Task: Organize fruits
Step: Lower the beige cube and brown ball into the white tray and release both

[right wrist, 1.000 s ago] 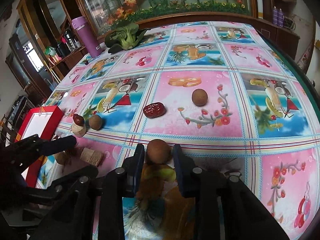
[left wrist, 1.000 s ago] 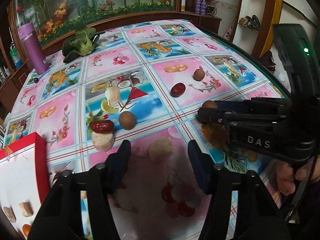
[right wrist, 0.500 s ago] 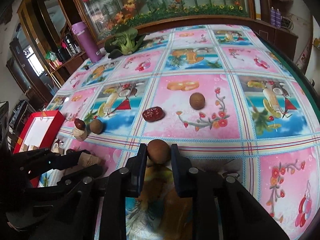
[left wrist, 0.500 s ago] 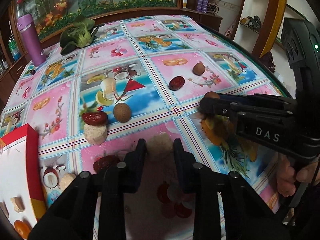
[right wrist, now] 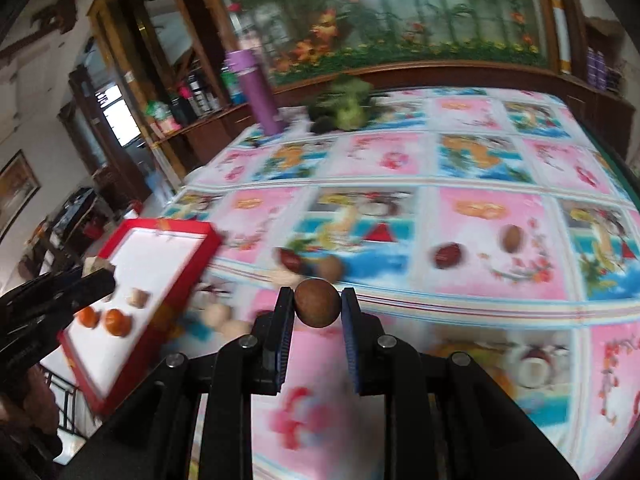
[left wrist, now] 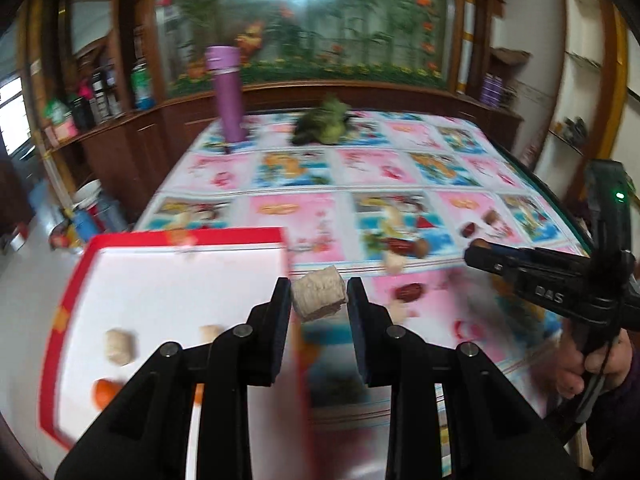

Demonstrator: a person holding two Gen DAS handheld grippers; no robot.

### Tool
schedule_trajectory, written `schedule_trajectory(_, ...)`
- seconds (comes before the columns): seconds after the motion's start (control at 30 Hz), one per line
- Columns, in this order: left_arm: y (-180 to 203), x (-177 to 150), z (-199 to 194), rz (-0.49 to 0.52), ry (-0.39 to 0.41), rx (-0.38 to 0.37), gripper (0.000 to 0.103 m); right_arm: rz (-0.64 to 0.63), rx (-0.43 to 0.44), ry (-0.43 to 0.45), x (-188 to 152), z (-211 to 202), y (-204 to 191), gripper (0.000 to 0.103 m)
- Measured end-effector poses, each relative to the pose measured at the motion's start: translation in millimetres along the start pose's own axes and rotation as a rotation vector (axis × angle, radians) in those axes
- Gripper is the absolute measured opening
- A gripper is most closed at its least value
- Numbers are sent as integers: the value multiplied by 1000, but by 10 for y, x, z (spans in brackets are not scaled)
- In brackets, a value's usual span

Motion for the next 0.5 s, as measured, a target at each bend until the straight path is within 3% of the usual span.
schedule_trajectory(0.23,-950,-141,-139,-166,3,157,30,-133,138,-44,265,337,-1052,22)
schedule_trajectory(0.5,-1537,-325,-83,-272,-30,220,30,-188,208,-153,212,931,-1779,22)
Point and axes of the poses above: each gripper's, at about its wrist camera, not at the fingertips, and z roughly the way its jaws point, y to its right, x to its top, the point moved 3 cm from there along z, roughly the way its jaws point, and after that the axes turned 3 degrees about -y, right-handed, at the moved point
